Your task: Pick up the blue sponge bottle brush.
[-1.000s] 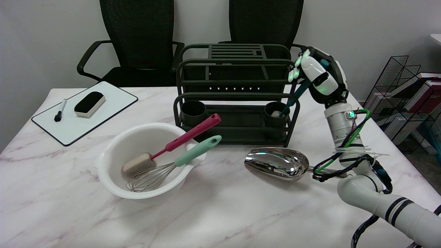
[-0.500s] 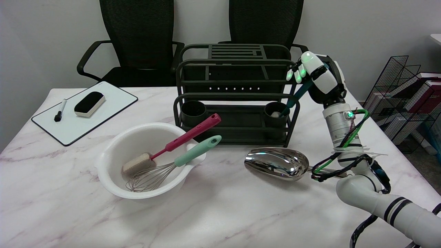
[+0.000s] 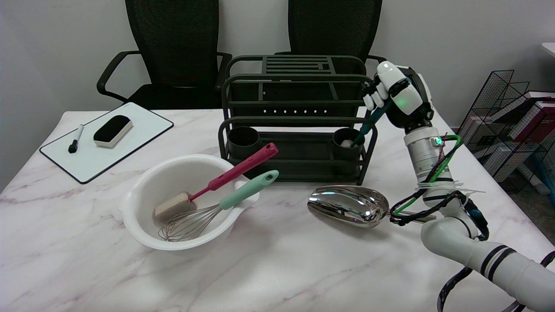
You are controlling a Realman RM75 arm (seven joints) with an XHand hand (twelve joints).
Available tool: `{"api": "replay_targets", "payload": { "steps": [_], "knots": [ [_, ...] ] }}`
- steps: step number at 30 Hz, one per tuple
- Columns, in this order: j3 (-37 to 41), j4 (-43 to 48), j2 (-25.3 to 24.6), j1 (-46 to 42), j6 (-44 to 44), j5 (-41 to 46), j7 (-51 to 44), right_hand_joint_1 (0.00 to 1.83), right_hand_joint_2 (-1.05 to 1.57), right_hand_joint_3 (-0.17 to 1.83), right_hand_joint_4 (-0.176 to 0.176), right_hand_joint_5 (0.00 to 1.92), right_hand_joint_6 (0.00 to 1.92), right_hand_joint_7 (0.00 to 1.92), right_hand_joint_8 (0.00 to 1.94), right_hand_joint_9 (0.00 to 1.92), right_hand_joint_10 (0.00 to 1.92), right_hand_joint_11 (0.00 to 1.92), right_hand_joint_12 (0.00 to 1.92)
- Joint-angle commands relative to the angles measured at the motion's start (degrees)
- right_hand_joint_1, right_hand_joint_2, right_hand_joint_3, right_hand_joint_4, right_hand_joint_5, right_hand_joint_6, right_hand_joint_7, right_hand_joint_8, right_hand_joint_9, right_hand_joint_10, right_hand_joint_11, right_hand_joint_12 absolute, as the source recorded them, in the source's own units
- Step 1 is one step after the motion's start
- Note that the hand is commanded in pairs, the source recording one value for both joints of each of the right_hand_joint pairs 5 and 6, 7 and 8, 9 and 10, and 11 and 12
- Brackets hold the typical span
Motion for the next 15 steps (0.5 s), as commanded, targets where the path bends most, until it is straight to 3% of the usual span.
{"api": "replay_targets", "payload": {
  "steps": [1,5,15],
  "knots": [
    [0.0,0.0,-0.2,0.9,-1.3,0.1,0.0,0.90,0.77,0.81,0.000,1.83,1.83,1.74,1.74,1.76,1.76,1.62,1.62],
    [0.1,0.0,-0.2,0.9,-1.5,0.1,0.0,0.91,0.76,0.84,0.000,1.84,1.84,1.91,1.91,1.90,1.90,1.70,1.70],
    [0.5,0.3,-0.2,1.2,-2.7,0.1,0.0,0.93,0.65,0.92,0.000,1.92,1.92,1.92,1.92,1.92,1.92,1.69,1.69]
  ]
}}
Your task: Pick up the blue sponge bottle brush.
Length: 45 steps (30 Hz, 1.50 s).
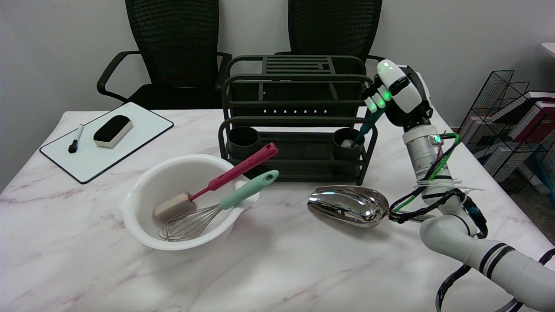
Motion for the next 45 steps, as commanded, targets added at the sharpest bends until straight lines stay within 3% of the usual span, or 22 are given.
{"api": "replay_targets", "payload": {
  "steps": [1,10,18,36,45],
  "knots": [
    [0.4,0.4,-0.1,0.7,-1.6,0.0,0.0,0.93,0.63,0.93,0.000,1.92,1.92,1.92,1.92,1.92,1.92,1.68,1.68],
    [1.3,3.3,0.0,1.1,-1.6,-0.2,-0.4,0.94,0.51,0.95,0.000,1.92,1.92,1.92,1.92,1.92,1.92,1.67,1.67],
    [3.1,4.6,0.1,1.1,-1.5,-0.9,-0.6,1.00,0.79,0.88,0.000,1.92,1.92,1.92,1.92,1.92,1.92,1.67,1.67],
    [5.2,7.9,0.2,0.6,-1.4,-1.2,-0.4,1.06,1.06,0.80,0.000,1.92,1.92,1.92,1.92,1.92,1.92,1.71,1.71],
    [11.0,13.8,3.2,-2.1,-5.1,-1.1,-0.2,1.05,1.12,0.79,0.000,1.92,1.92,1.92,1.92,1.92,1.92,1.71,1.71]
  ]
}}
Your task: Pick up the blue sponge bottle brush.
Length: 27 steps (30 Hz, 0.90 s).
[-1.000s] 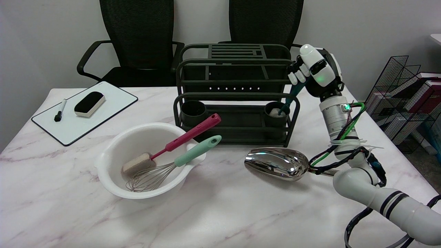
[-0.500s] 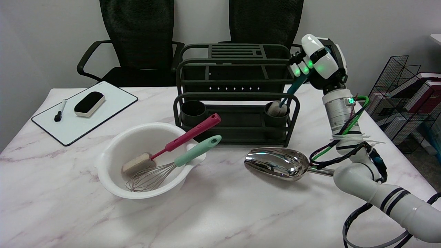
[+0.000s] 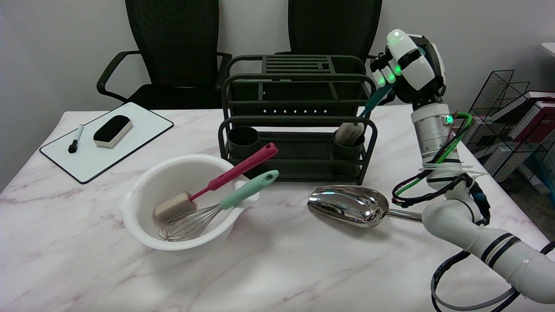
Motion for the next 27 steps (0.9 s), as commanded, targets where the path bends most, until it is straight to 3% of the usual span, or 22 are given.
{"api": "replay_targets", "payload": {
  "steps": [1,11,27],
  "knots": [
    [7.4,8.0,3.3,-3.2,-4.5,0.0,0.4,1.05,1.12,0.79,0.000,1.92,1.92,1.92,1.92,1.92,1.92,1.71,1.71],
    [13.2,11.0,5.4,-4.3,-11.7,0.3,0.4,1.03,1.16,0.78,0.000,1.92,1.92,1.92,1.92,1.92,1.92,1.70,1.70],
    [17.8,11.7,5.5,-7.2,-12.3,1.7,0.5,1.02,1.19,0.78,0.000,1.92,1.92,1.92,1.92,1.92,1.92,1.69,1.69]
  ]
}}
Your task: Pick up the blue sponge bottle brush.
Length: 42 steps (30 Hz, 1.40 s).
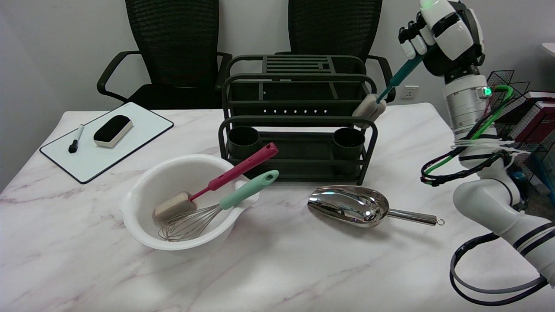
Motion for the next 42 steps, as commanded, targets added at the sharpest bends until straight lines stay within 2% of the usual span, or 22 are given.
{"api": "replay_targets", "payload": {
  "steps": [1,19,34,42],
  "knots": [
    [6.3,2.5,0.9,-3.9,-2.5,1.4,0.1,1.02,1.19,0.78,0.000,1.92,1.92,1.92,1.92,1.92,1.92,1.69,1.69],
    [10.7,4.9,0.7,-6.1,-2.3,1.4,0.1,1.02,1.20,0.78,0.000,1.92,1.92,1.92,1.92,1.92,1.92,1.70,1.70],
    [12.5,9.8,-3.0,-16.8,2.0,1.4,-0.6,1.00,1.25,0.78,0.000,1.92,1.92,1.92,1.92,1.92,1.92,1.73,1.73],
    [16.1,11.7,-5.0,-21.4,4.5,1.5,-8.8,1.00,1.33,0.77,0.000,1.92,1.92,1.92,1.92,1.92,1.92,1.73,1.73]
  ]
}}
